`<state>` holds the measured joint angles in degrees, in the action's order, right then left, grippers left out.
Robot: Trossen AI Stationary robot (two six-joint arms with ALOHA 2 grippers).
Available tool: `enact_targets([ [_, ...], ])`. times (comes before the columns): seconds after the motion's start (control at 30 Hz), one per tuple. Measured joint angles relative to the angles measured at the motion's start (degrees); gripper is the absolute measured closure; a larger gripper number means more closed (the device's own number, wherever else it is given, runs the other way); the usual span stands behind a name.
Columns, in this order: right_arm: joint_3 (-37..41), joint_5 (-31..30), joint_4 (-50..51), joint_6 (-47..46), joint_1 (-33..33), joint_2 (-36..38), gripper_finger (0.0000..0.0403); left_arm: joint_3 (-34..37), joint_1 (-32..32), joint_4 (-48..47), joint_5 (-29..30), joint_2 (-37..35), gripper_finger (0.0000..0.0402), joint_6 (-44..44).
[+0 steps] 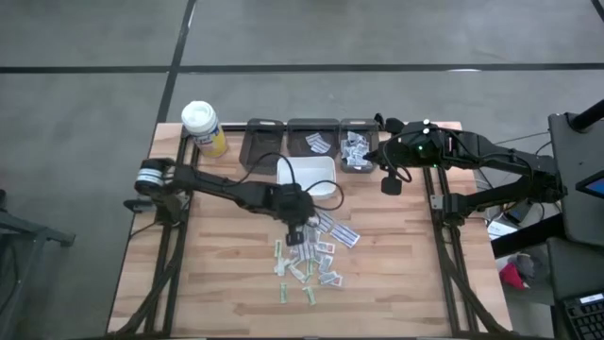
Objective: Pick & Place First Aid Supplies
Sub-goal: Put the blue bandage pack into the middle black bin
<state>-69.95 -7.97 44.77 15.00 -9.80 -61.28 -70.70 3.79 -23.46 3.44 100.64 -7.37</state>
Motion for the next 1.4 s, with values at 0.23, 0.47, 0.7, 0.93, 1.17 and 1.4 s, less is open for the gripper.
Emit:
enact_targets([
  [0.23,0.0,0.0,0.1,0.0,0.0,0.0,0.0394,-2.8,1.7,-5.9,9.1,-2.4,0.0401,1.6],
  [0.47,0.0,0.0,0.0,0.2,0.0,0.0,0.0394,-10.1,-0.3,-8.1,12.4,-4.3,0.0401,5.2],
  [0.7,0.0,0.0,0.0,0.0,0.0,0.0,0.0394,-16.2,-7.4,-8.4,28.5,-5.5,0.0402,10.2],
  [0.93,0.0,0.0,0.0,0.0,0.0,0.0,0.0394,-14.9,-19.3,-1.5,33.6,-4.6,0.0402,2.0],
  [1.17,0.0,0.0,-0.1,0.2,0.0,0.0,0.0394,-12.4,-26.1,3.3,29.6,0.6,0.0401,-9.1],
  [1.4,0.0,-0.1,-0.2,0.4,0.0,0.0,0.0394,-13.8,-26.3,6.0,28.1,7.9,0.0401,-10.2],
])
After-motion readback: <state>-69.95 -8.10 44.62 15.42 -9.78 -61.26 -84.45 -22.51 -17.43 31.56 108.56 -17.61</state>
